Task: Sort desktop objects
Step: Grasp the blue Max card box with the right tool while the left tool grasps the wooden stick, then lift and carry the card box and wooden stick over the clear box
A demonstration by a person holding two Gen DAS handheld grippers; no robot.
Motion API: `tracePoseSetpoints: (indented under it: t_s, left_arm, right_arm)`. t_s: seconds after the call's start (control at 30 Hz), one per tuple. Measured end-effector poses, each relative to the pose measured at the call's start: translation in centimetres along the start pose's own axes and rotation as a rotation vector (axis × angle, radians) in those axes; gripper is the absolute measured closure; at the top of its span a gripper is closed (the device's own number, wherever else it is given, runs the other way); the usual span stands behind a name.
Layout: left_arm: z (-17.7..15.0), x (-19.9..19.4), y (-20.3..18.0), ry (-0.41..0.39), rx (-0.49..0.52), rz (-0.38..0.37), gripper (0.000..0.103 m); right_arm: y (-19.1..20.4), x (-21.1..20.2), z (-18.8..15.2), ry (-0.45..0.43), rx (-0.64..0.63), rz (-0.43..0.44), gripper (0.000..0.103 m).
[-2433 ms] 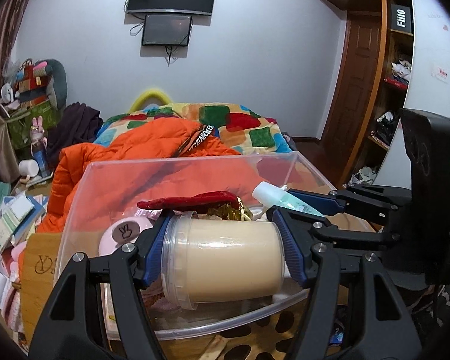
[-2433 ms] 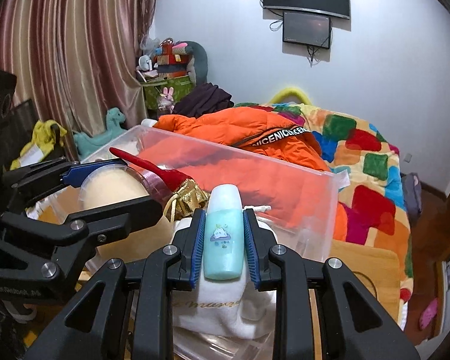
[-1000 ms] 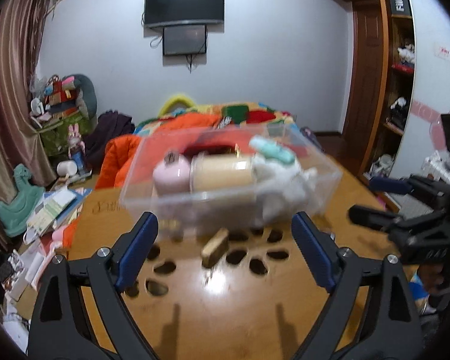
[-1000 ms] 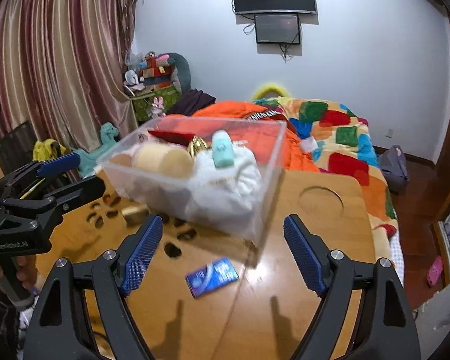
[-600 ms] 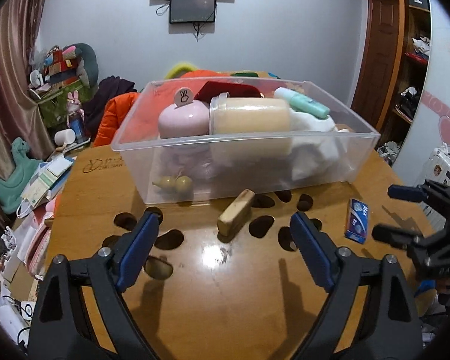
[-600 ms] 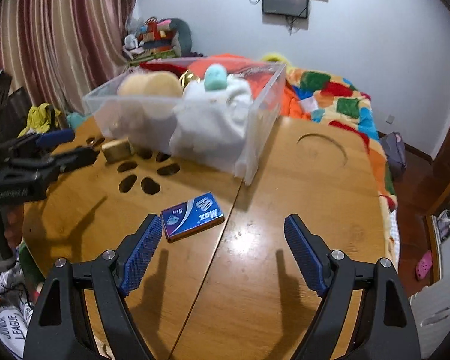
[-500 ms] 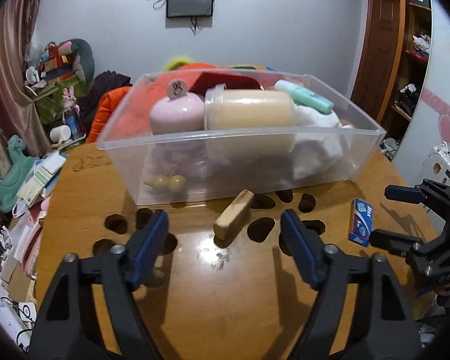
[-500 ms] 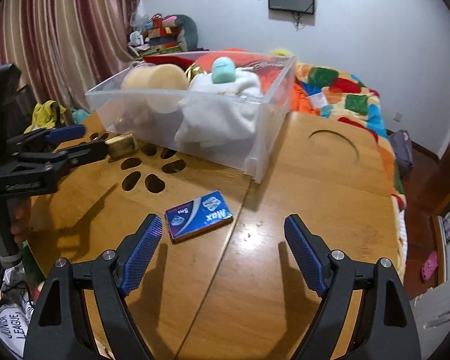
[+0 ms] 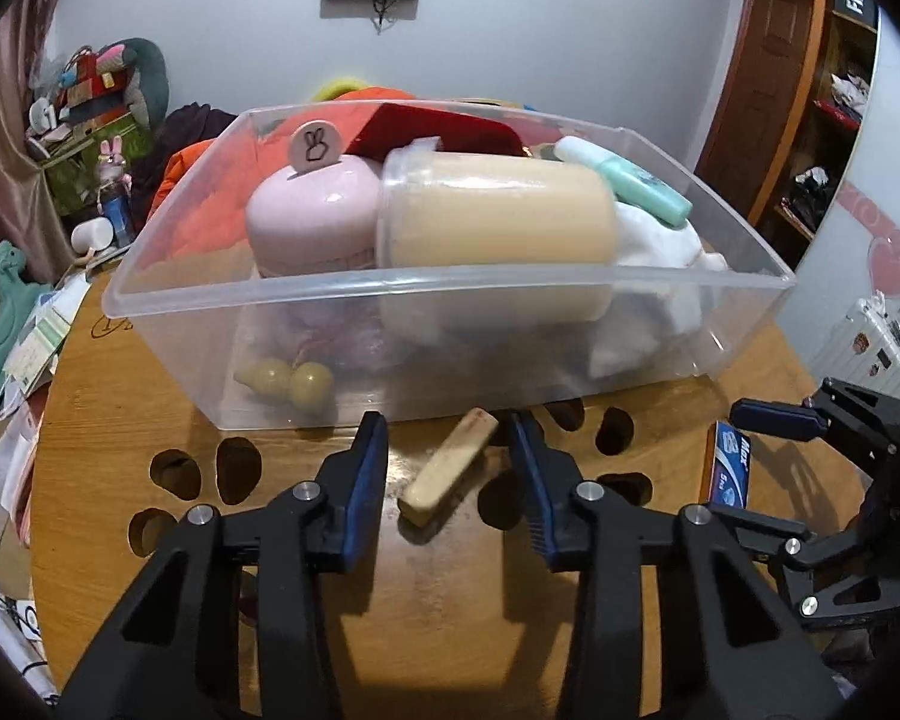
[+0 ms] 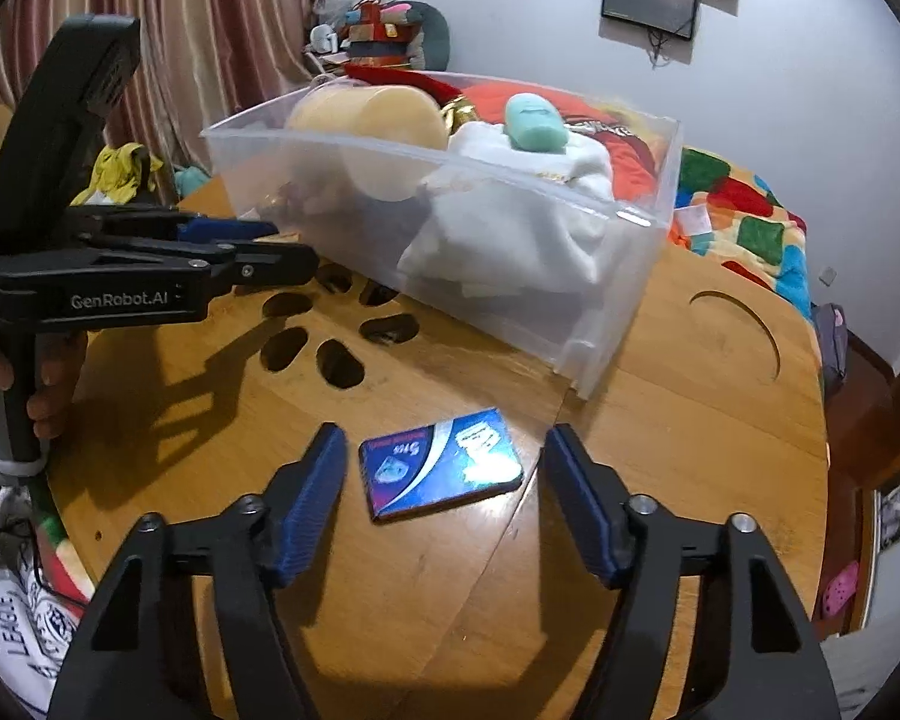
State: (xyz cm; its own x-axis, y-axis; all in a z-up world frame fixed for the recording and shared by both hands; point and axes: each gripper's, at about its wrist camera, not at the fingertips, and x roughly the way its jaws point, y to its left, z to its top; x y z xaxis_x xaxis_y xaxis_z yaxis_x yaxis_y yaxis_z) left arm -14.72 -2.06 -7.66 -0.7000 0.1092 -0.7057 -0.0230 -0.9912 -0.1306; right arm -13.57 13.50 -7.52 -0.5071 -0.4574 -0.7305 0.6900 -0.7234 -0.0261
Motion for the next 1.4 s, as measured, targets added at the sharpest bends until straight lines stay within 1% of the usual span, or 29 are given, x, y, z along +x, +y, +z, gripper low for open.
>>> tracePoseSetpoints:
  t_s: [0.07, 0.1, 0.13, 0.2, 0.27, 0.4, 0.5, 0.77, 1.03, 1.2, 1.4]
  left_arm:
    - [-0.2, 0.0, 0.3, 0.006, -0.016, 0.002, 0.069]
    - [-0.3, -0.1, 0.3, 0.006, -0.015, 0.003, 0.071]
    - [-0.4, 0.0, 0.5, 0.006, -0.011, 0.003, 0.075]
    - [-0.6, -0.1, 0.1, 0.007, 0.008, 0.016, 0.079]
    - [-1.0, -0.4, -0.3, 0.005, 0.027, 0.030, 0.091]
    - [-1.6, -0.8, -0.8, -0.003, 0.027, 0.027, 0.093]
    - [-2.0, -1.7, -1.4, -0.027, 0.038, 0.037, 0.093]
    - [-2.6, -5.2, -2.2, -0.100, 0.039, 0.018, 0.093]
    - [-1.3, -8.2, -1.4, -0.189, 0.049, 0.006, 0.093]
    - [0.1, -9.8, -1.2, -0.243, 0.058, 0.016, 0.093]
    - [1.7, -10.2, 0.0, -0.260, 0.060, 0.020, 0.093]
  right_arm:
    - [-0.1, 0.0, 0.0, -0.001, 0.004, -0.001, 0.044]
    - [-0.1, 0.0, 0.1, -0.002, 0.005, -0.003, 0.049]
    - [0.0, -0.1, 0.0, -0.006, 0.003, -0.009, 0.056]
    - [0.1, -0.4, -0.2, -0.006, -0.001, -0.011, 0.056]
    - [0.2, -0.6, -0.4, -0.008, -0.002, -0.013, 0.056]
    - [0.8, -1.0, -0.7, -0.015, -0.010, -0.021, 0.056]
    - [1.3, -1.6, -0.8, -0.025, -0.020, -0.025, 0.056]
    - [2.5, -3.2, -0.4, -0.065, -0.038, -0.036, 0.056]
    - [3.1, -5.3, 1.0, -0.124, -0.036, -0.044, 0.056]
    - [2.7, -6.0, 2.1, -0.158, -0.020, -0.045, 0.056]
    - [1.6, -6.3, 4.3, -0.194, -0.008, -0.057, 0.056]
